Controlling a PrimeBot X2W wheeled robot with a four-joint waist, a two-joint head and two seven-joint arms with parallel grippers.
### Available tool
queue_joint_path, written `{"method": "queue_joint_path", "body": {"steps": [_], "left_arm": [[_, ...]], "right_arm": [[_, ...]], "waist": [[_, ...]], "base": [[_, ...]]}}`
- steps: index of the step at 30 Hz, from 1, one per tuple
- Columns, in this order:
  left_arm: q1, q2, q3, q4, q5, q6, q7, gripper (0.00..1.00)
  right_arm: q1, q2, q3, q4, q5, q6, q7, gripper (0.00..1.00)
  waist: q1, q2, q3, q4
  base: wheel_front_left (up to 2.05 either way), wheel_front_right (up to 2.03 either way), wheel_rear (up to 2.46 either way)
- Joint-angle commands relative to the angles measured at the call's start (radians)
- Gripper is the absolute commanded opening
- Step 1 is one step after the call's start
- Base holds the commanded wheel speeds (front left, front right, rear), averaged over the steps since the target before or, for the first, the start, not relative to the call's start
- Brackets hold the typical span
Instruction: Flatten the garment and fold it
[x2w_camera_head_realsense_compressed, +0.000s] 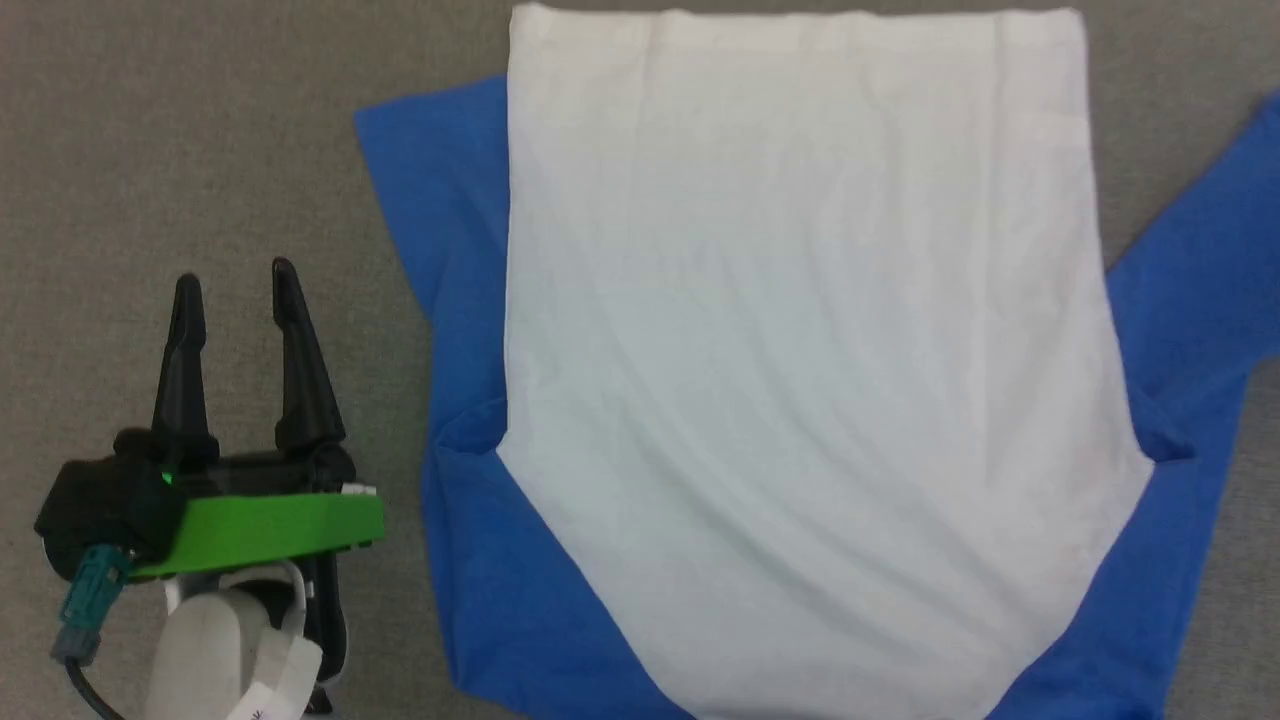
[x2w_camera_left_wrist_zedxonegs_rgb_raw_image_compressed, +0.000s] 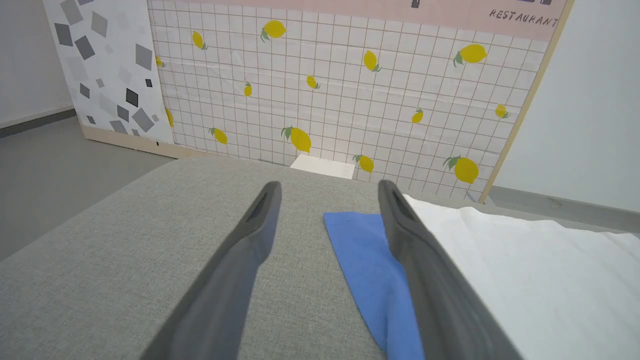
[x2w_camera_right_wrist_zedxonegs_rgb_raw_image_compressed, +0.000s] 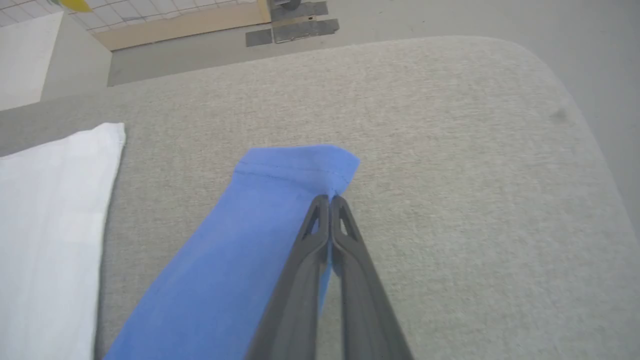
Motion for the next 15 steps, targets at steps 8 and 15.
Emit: {"method": "queue_joint_path", "body": {"steps": [8,15], "left_arm": [[0.092,-0.007,0.036,0.012,0.003,-0.009,-0.004,1.0],[0.137,-0.008,0.048,0.006,-0.009,-0.011,-0.004,1.0]], "right_arm": [[0.205,-0.076,-0.055,-0.098,0.058,-0.002,0.023,0.0],[0.31,-0.121,-0.13,-0.207,-0.002,-0.002,0.071,0.0]], "waist": [[0.0001,-0.0001,-0.232,-0.11],[0.0001,-0.0001,-0.29,-0.117]], "base": [[0.0,0.0,0.0],[0.0,0.0,0.0]]}}
